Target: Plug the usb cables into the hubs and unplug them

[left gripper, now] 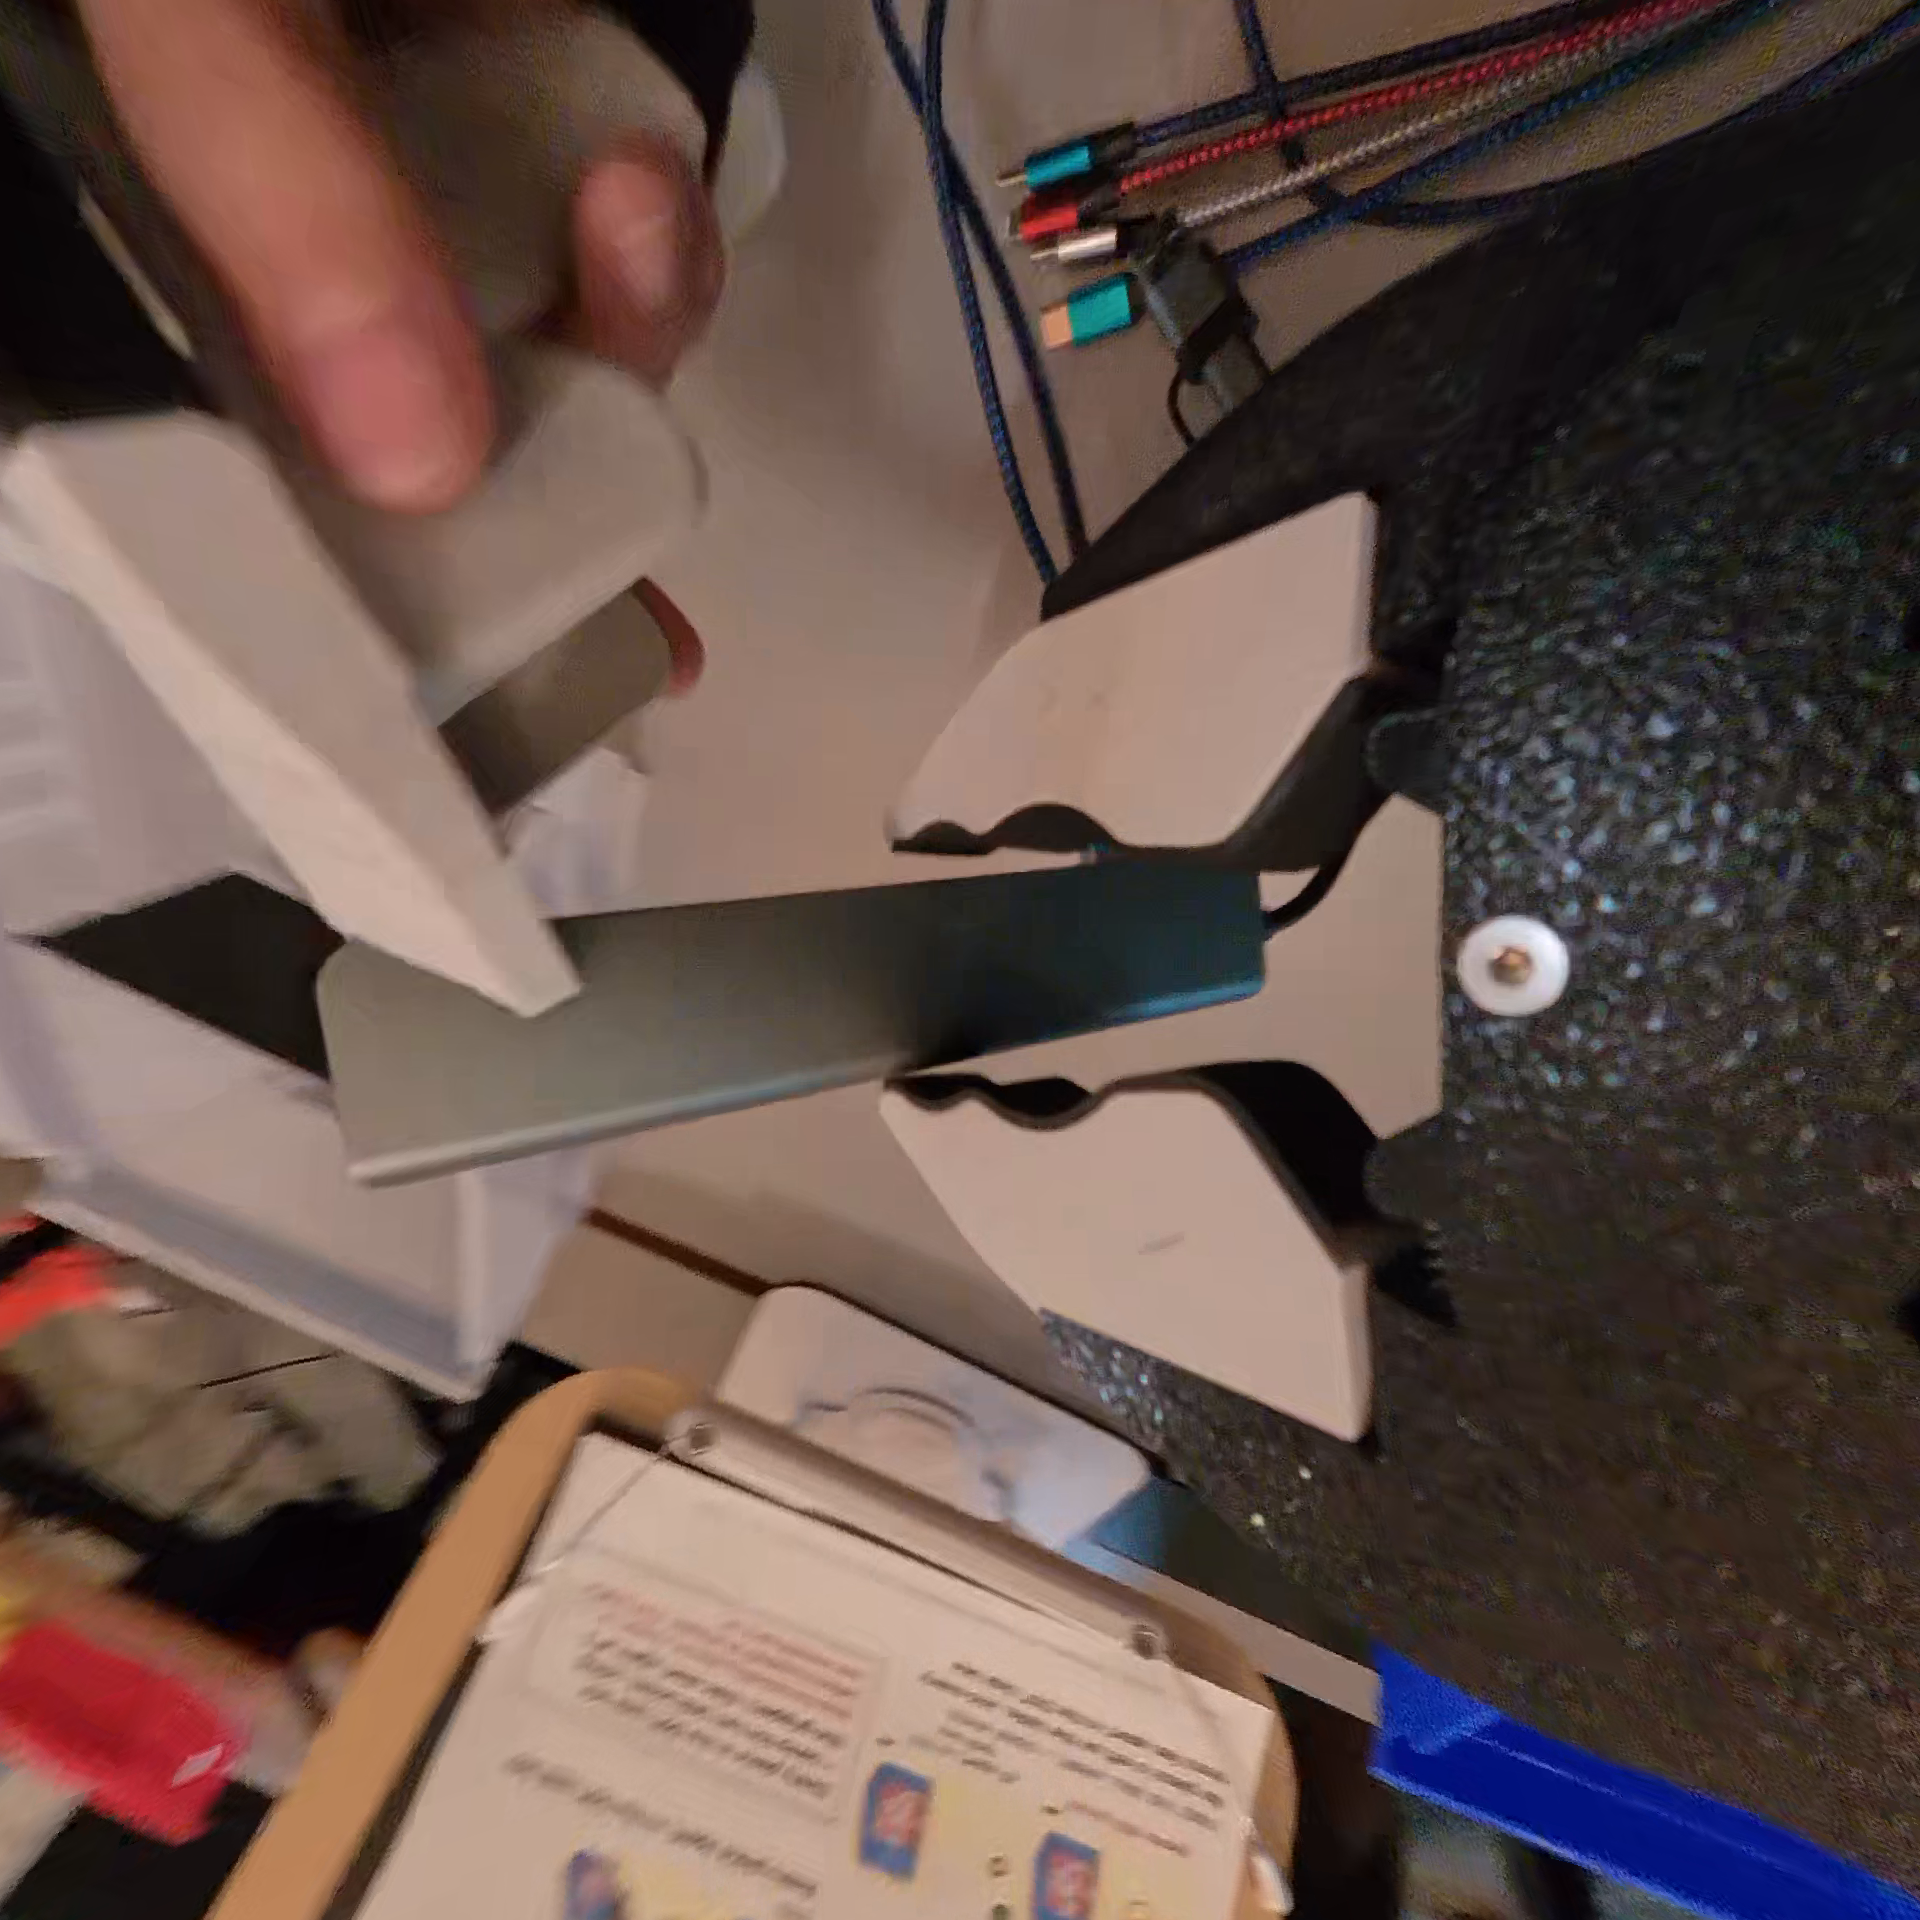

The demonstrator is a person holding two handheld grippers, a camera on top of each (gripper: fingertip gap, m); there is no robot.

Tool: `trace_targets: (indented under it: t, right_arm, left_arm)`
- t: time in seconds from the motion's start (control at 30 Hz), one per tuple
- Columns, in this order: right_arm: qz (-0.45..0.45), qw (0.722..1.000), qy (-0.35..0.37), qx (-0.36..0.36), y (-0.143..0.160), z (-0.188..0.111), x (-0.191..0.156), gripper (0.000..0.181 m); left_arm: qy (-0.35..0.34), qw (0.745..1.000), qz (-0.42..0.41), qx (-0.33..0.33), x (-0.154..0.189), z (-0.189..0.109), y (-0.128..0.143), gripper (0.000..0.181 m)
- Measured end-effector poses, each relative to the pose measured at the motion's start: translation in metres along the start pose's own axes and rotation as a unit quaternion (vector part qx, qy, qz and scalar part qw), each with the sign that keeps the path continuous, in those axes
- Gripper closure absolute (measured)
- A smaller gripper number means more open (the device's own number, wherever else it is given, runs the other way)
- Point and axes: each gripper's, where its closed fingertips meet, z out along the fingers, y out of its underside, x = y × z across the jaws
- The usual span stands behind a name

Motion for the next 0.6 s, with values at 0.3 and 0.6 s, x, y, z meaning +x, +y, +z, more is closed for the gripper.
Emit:
trace_targets:
  t: [0.3, 0.6]
  right_arm:
    - [0.153, 0.985, -0.064, 0.057, -0.031, -0.016, 0.000, 0.171]
    - [0.228, 0.968, -0.082, 0.060, -0.019, -0.009, 0.000, 0.171]
  left_arm:
    - [-0.028, 0.966, -0.042, 0.253, 0.005, -0.075, -0.013, 0.118]
    - [-0.157, 0.958, -0.003, 0.240, 0.028, -0.057, 0.002, 0.151]
